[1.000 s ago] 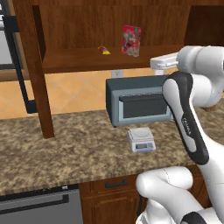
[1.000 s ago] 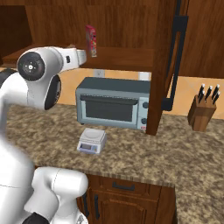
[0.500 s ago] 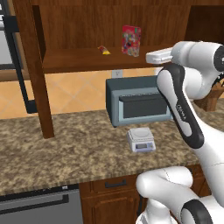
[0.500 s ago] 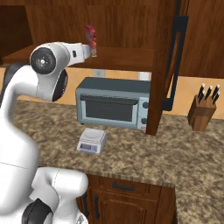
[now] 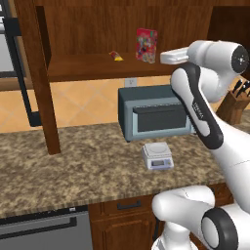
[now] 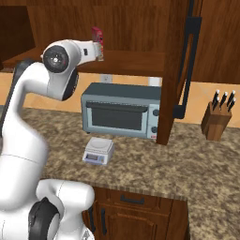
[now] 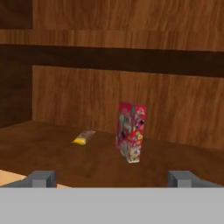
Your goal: Pick the cereal and place it on the digital scale for weighing, and close the cabinet.
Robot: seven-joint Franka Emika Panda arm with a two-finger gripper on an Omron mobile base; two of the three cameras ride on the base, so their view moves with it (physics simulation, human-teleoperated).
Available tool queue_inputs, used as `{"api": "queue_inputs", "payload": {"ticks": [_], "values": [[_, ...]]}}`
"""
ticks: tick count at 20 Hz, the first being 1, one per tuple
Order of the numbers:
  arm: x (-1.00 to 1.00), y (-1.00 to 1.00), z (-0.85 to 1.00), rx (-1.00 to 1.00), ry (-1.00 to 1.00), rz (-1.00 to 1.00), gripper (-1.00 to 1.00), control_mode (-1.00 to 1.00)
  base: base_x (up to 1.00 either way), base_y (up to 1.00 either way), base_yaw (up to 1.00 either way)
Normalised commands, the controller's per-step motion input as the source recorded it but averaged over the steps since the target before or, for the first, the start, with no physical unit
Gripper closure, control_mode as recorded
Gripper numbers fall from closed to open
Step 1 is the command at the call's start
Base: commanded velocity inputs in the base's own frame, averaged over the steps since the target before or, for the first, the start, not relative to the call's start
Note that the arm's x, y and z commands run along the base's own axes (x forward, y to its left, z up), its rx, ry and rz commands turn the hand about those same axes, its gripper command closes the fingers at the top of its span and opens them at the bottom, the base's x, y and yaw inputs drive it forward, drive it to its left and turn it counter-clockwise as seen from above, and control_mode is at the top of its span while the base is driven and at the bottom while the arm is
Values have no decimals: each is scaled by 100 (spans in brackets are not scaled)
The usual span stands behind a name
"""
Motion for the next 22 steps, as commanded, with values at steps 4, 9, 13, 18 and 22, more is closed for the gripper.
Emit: {"api": "queue_inputs", "payload": {"ticks": [4,9,13,18,22], "values": [[27,-1,15,2,0,0,-100,-100,0,0,0],[35,0,9,7,0,0,-100,-100,0,0,0],[36,0,1,14,4,4,-100,-100,0,0,0],[31,-1,0,2,10,5,-100,-100,0,0,0],[37,-6,0,0,3,1,-100,-100,0,0,0]]}}
